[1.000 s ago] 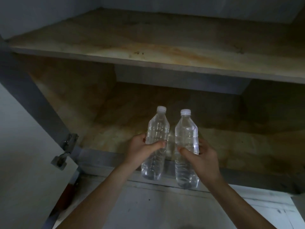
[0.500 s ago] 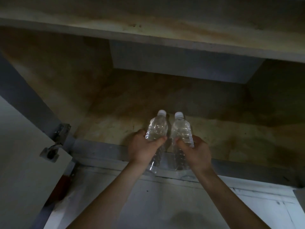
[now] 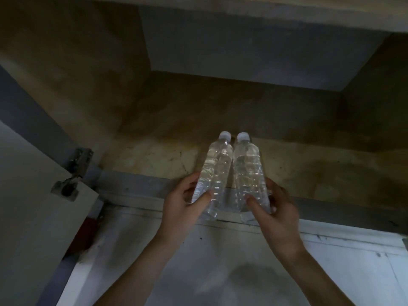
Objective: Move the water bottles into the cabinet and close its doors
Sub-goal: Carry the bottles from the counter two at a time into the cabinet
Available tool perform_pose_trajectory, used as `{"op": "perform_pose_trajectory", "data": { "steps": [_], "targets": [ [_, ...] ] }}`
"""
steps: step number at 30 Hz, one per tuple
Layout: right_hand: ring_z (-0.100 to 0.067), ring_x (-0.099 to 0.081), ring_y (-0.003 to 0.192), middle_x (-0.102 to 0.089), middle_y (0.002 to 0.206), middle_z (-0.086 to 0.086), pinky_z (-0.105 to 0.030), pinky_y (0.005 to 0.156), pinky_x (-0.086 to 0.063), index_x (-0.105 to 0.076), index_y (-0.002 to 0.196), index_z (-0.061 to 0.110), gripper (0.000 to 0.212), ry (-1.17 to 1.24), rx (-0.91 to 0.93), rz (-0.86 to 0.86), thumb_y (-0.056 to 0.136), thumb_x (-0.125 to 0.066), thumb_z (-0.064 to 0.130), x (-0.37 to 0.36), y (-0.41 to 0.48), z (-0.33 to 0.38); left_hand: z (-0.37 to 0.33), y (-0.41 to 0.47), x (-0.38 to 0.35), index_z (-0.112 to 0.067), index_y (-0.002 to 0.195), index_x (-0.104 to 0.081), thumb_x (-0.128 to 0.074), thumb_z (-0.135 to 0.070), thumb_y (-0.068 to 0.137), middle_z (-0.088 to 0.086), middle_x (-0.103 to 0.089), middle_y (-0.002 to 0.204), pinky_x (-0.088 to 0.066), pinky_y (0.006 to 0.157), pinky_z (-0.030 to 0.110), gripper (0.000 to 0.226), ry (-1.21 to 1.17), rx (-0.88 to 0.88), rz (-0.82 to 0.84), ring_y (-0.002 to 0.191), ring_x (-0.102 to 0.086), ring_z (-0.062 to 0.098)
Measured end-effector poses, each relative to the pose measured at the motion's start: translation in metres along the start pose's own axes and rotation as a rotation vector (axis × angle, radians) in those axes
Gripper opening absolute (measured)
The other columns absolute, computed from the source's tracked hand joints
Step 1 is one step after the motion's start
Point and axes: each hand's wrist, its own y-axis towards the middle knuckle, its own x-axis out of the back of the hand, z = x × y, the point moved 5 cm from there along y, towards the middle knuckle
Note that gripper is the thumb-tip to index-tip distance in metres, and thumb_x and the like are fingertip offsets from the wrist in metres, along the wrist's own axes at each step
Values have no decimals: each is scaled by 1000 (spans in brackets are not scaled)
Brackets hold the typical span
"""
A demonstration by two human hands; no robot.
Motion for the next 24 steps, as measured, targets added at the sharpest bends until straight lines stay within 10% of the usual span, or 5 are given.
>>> {"op": "perform_pose_trajectory", "data": {
  "steps": [8,15,24],
  "targets": [
    [6,-62,95,-57,103,39,-30,82,-57,-57,104,56,37,73,62,-9,86,-73,28,-6,16,15,-8,23,-19,-16,119,-68,-74,-9,86,-4,-76,103,-58,84,29,34,-18,-64,-26,97,-71,13],
    [-8,-70,92,-72,102,10,-42,80,-59,-67,107,37,24,120,59,4,87,-72,25,-14,44,16,-11,58,-29,-17,116,-70,-75,-12,84,-4,-76,98,-58,78,30,33,7,-51,-55,89,-72,10],
    [4,-65,83,-63,93,26,-13,66,-53,-63,108,40,24,7,84,-37,87,-70,33,-17,64,19,-13,71,-31,-19,117,-70,-76,-17,84,-7,-76,99,-59,79,31,34,8,-57,-69,89,-72,7]
  ]
}}
